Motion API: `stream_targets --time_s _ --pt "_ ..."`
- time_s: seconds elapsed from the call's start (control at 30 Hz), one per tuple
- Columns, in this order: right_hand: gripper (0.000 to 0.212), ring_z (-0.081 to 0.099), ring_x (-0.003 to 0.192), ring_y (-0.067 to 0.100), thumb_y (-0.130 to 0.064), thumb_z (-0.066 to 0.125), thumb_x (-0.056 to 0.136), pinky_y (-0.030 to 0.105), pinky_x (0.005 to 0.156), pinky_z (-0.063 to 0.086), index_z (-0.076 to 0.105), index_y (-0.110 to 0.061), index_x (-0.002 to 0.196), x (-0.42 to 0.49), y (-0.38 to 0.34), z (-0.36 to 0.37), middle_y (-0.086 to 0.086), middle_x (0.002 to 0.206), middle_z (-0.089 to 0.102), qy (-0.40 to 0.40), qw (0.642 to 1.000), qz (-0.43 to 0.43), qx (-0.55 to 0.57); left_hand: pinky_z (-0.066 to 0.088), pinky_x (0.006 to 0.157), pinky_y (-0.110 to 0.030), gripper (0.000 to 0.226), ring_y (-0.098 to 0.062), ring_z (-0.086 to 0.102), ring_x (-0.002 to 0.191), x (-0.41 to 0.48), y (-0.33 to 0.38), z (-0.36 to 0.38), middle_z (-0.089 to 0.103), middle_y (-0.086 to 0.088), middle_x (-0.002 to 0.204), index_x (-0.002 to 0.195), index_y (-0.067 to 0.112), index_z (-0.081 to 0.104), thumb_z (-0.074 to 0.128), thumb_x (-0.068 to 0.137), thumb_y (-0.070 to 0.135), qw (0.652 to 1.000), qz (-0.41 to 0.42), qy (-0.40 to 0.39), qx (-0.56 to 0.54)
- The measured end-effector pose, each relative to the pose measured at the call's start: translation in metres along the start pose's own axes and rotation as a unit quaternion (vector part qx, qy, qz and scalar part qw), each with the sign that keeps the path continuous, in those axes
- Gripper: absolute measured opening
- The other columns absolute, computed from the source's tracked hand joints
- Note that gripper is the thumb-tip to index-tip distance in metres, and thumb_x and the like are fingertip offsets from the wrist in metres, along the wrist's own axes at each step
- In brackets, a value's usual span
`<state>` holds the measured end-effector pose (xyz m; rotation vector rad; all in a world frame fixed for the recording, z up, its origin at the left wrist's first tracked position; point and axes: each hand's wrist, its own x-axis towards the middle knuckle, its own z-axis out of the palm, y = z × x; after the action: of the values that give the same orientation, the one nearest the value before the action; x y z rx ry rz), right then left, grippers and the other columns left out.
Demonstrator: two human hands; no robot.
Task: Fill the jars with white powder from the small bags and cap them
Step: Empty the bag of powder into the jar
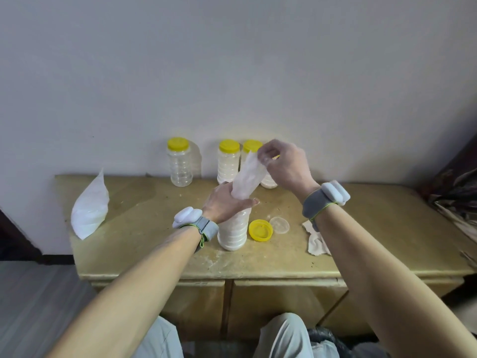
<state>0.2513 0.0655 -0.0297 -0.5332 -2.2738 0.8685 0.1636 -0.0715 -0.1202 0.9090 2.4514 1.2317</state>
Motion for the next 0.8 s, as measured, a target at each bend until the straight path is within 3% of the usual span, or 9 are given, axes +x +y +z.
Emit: stream_targets --time_s 0.13,0.23,0.3,0.4,0.5,0.6,0.7,0.8 --pt "0.012 0.064 0.084 0.003 -0.021 0.063 0.088 0.027 0.082 0.053 0.073 -0.026 0.092 0.0019 0.0019 -0.0001 -0.016 0.082 0.07 0.055 0.998 0.005 0.036 0.04 0.075 -0.031 0.04 -0.02 0.059 0.098 -0.0012 0.0007 -0.0019 0.063 0.002 0.105 0.099 0.031 0.06 0.079 0.074 0.056 1.0 0.003 -0.003 0.0" --pt "0.012 0.065 0.082 0.003 -0.019 0.065 0.087 0.027 0.082 0.054 0.074 -0.027 0.088 -0.0015 0.0028 0.0043 -0.015 0.081 0.071 -0.012 1.0 -0.006 -0.001 0.04 0.076 -0.03 0.041 -0.02 0.059 0.099 -0.0008 0.0004 -0.0013 0.065 0.001 0.107 0.099 0.029 0.06 0.08 0.074 0.056 1.0 -0.002 -0.003 -0.008" --pt "0.011 0.065 0.084 0.004 -0.022 0.064 0.089 0.026 0.08 0.052 0.073 -0.027 0.09 -0.0009 0.0026 0.0032 -0.016 0.082 0.071 0.051 0.998 0.005 0.039 0.041 0.075 -0.03 0.042 -0.02 0.059 0.098 -0.0017 0.0008 -0.0015 0.065 0.002 0.106 0.1 0.029 0.061 0.08 0.074 0.055 1.0 -0.002 -0.005 -0.006" --pt "0.01 0.062 0.075 -0.004 -0.023 0.066 0.088 0.019 0.072 0.046 0.074 -0.029 0.088 -0.001 0.0015 0.0034 -0.018 0.079 0.07 -0.012 1.0 -0.005 0.005 0.042 0.076 -0.03 0.049 -0.02 0.06 0.099 -0.0015 -0.0006 -0.0012 0.066 0.003 0.108 0.106 0.025 0.063 0.08 0.073 0.057 1.0 -0.007 -0.006 -0.01" --pt "0.01 0.063 0.08 -0.001 -0.024 0.066 0.088 0.019 0.073 0.048 0.074 -0.028 0.091 0.0007 0.0024 0.001 -0.017 0.083 0.072 0.061 0.997 0.004 0.047 0.044 0.077 -0.031 0.05 -0.02 0.06 0.101 -0.0015 -0.0004 -0.0013 0.066 0.003 0.109 0.108 0.026 0.064 0.08 0.073 0.057 1.0 -0.003 -0.009 -0.008" --pt "0.009 0.066 0.081 0.003 -0.023 0.067 0.088 0.019 0.072 0.049 0.075 -0.029 0.087 -0.0008 0.0021 0.0021 -0.015 0.082 0.073 0.006 1.0 -0.004 0.025 0.046 0.08 -0.032 0.052 -0.02 0.06 0.102 -0.0016 -0.0015 -0.0019 0.067 0.003 0.11 0.108 0.024 0.063 0.081 0.072 0.056 1.0 -0.011 -0.006 -0.015" --pt "0.01 0.062 0.076 -0.004 -0.023 0.066 0.088 0.015 0.073 0.047 0.074 -0.028 0.09 0.0 0.0027 -0.0009 -0.018 0.081 0.071 0.068 0.997 0.003 0.047 0.045 0.078 -0.032 0.053 -0.019 0.06 0.103 -0.0017 -0.0028 -0.0019 0.067 0.005 0.11 0.111 0.024 0.064 0.081 0.072 0.057 1.0 -0.005 -0.011 -0.015" --pt "0.011 0.06 0.07 -0.007 -0.021 0.067 0.087 0.014 0.071 0.047 0.075 -0.029 0.088 -0.002 0.0046 0.0014 -0.018 0.079 0.071 0.006 1.0 -0.01 0.013 0.043 0.082 -0.031 0.067 -0.016 0.057 0.105 -0.0017 -0.0046 -0.0031 0.065 0.007 0.118 0.124 0.025 0.06 0.081 0.07 0.057 1.0 -0.01 -0.008 -0.023"
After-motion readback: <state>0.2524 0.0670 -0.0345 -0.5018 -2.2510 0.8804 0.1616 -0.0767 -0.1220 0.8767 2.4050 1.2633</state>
